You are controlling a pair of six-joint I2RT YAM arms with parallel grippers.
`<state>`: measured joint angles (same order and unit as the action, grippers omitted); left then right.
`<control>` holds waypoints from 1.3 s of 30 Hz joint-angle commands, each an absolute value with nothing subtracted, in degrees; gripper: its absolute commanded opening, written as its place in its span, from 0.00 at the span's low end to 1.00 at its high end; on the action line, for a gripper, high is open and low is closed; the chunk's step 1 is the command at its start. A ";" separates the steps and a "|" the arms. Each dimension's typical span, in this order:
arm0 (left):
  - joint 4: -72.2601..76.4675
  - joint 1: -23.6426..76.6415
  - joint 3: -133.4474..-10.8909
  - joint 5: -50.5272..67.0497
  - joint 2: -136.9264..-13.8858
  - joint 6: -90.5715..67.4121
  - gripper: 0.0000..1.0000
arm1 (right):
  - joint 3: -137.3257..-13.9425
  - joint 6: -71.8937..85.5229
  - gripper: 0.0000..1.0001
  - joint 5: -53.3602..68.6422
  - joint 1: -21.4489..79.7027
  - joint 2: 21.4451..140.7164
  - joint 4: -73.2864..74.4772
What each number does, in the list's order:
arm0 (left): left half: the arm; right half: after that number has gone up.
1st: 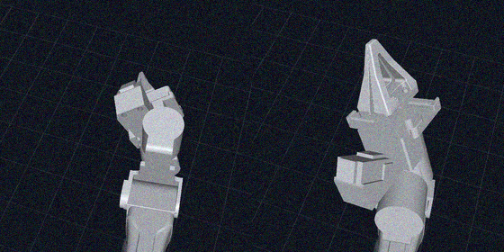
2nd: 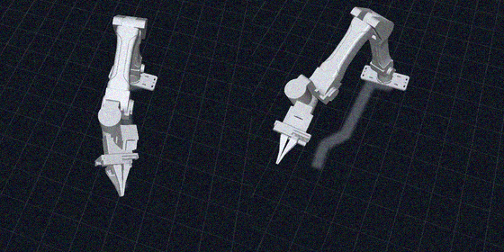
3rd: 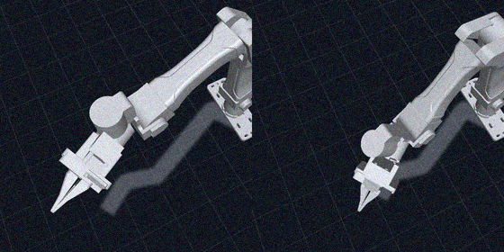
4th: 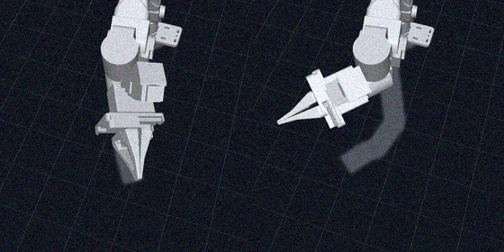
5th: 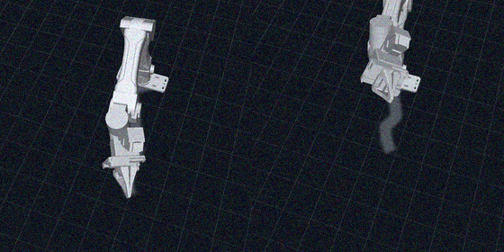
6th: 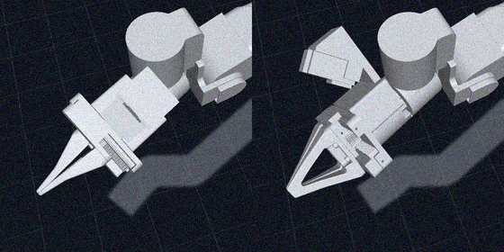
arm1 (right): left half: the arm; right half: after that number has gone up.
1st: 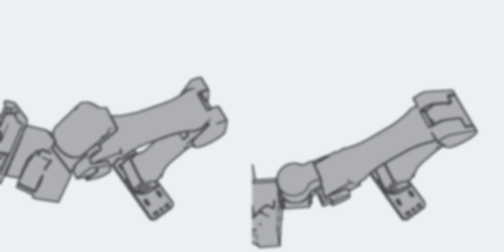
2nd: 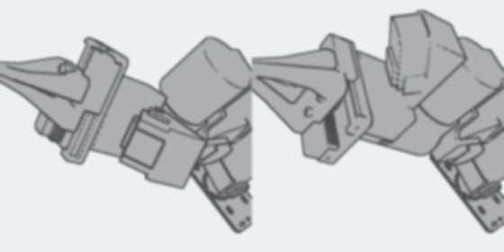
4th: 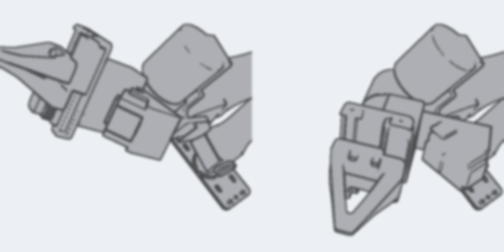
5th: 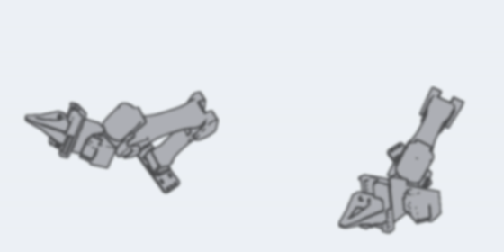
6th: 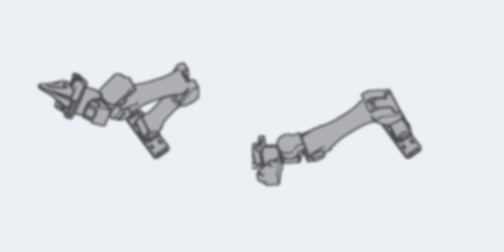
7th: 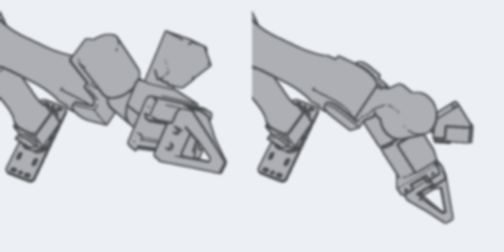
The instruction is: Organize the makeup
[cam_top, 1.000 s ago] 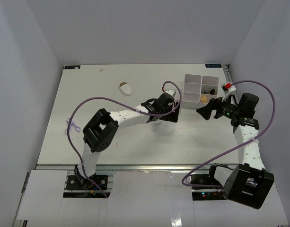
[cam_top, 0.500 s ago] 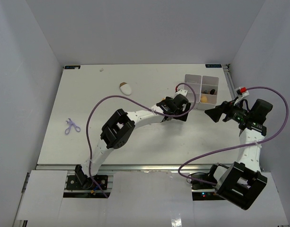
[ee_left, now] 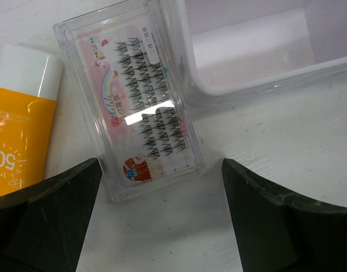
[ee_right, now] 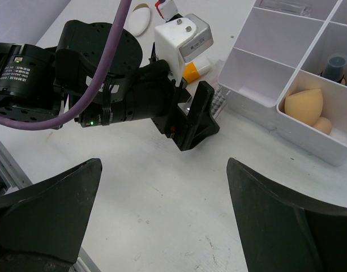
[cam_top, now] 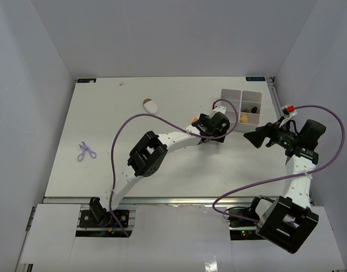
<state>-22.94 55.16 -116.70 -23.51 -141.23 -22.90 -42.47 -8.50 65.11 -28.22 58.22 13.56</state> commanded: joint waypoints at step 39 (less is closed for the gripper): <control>-16.97 56.91 -89.92 -26.50 -123.86 -26.04 0.68 | -40.96 -6.50 0.98 68.64 -29.62 56.56 10.76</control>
<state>-16.10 55.10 -96.53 -27.66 -130.16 -26.38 -41.34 -7.39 67.44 -29.26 57.50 12.95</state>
